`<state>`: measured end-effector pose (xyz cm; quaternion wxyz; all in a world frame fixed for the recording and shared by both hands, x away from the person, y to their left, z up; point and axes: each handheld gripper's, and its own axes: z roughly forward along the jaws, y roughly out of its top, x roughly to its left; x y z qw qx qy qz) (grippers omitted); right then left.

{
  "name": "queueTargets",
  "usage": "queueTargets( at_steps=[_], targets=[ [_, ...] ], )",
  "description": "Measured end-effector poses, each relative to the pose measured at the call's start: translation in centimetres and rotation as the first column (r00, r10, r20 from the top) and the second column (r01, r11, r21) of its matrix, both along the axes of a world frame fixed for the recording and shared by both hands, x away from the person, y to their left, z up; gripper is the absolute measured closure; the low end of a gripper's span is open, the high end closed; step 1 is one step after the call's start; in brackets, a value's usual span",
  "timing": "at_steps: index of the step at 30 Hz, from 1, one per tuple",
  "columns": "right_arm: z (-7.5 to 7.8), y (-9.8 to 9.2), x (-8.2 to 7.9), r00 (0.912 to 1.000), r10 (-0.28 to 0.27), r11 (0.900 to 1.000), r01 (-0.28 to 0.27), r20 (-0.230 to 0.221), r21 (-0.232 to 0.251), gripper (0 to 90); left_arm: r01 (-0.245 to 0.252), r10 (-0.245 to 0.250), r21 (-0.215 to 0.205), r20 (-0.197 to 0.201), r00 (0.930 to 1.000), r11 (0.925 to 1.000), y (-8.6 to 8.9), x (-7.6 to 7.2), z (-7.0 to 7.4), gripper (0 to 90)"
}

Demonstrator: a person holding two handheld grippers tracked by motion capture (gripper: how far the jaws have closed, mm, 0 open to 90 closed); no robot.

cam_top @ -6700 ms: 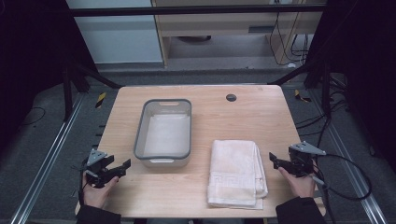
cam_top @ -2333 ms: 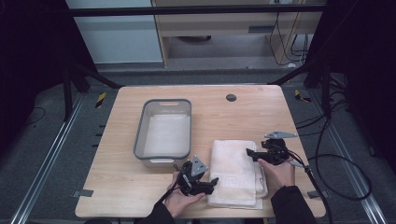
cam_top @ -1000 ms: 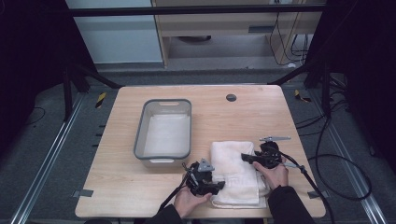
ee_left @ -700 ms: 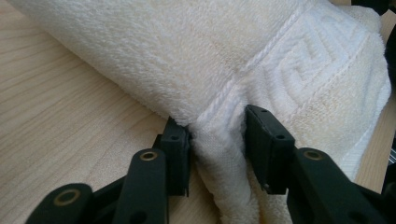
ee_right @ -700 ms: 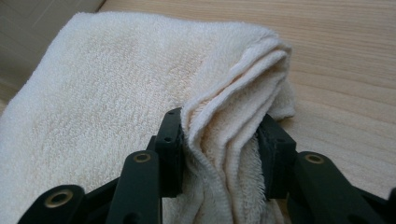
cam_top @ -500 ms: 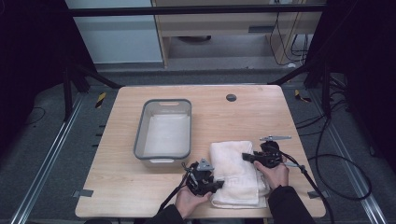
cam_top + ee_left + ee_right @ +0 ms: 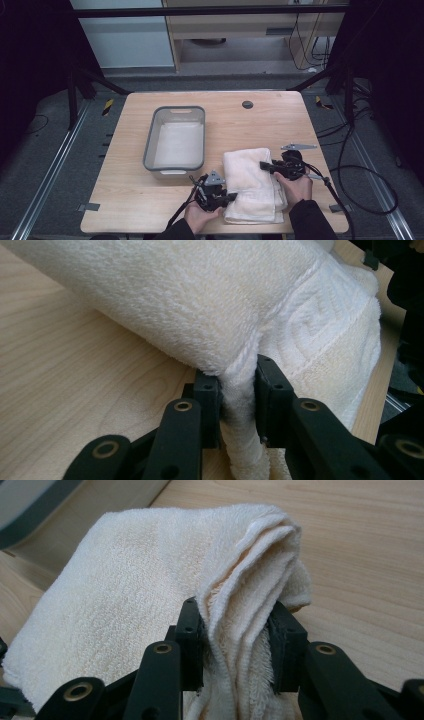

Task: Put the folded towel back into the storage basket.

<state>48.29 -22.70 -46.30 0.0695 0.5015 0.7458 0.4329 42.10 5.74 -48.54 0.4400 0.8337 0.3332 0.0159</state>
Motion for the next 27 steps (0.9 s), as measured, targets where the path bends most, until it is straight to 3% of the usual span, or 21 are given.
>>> queueTargets(
  at_steps=[11, 27],
  targets=[
    [2.8, 0.0, -0.9, 0.9957, -0.009, 1.0, 0.006, 0.093, 0.029, 65.1, -0.001, 0.004, -0.06, 0.051, 0.9987, 0.9982, 0.7, -0.3, 2.4, 74.5],
    [5.5, 0.5, -1.5, 0.9851, -0.02, 0.999, 0.013, 0.171, 0.043, 65.1, -0.003, 0.014, -0.099, 0.113, 0.9935, 0.9951, 1.5, -0.5, 4.9, 74.6]
  ],
)
